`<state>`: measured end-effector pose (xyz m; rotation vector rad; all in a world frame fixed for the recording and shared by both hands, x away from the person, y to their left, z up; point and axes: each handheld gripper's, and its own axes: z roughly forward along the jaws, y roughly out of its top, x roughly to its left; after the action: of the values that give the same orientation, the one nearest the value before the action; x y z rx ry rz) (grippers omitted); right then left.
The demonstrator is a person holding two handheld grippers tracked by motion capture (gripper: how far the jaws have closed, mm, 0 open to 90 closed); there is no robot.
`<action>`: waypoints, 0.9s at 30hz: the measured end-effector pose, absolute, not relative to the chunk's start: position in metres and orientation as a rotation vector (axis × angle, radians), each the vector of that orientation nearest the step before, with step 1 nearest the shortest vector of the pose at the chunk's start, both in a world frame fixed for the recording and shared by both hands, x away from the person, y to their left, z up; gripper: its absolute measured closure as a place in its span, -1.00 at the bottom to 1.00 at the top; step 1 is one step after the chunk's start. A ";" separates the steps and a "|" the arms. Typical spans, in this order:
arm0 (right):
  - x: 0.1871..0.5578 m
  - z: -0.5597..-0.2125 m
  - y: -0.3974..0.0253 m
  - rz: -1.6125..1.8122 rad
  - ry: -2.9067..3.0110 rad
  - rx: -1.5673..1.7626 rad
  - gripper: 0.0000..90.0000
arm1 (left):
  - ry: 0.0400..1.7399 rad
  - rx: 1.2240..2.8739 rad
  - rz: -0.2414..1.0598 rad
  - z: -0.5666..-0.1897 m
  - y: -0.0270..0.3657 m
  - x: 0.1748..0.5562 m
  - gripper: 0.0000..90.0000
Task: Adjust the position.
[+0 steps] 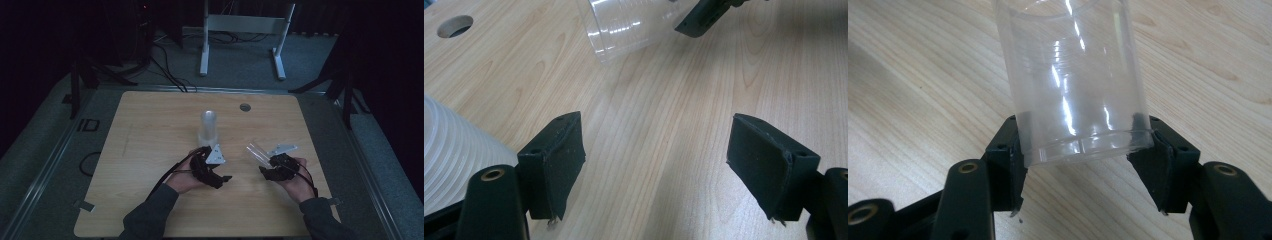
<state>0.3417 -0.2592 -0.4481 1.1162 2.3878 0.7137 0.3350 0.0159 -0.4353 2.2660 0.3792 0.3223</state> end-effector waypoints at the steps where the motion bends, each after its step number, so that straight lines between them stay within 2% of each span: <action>1: 0.341 -0.449 -0.259 0.716 2.380 1.123 -0.06 | 0.382 2.264 0.322 -0.435 0.016 0.335 -0.50; 27: 0.331 -0.457 -0.258 0.820 2.113 1.272 -0.06 | 0.430 2.218 0.367 -0.432 0.018 0.337 -0.47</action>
<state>0.3315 -0.2575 -0.4566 1.2718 2.1132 0.8196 0.3370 0.0176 -0.4321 2.2177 0.4302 0.3668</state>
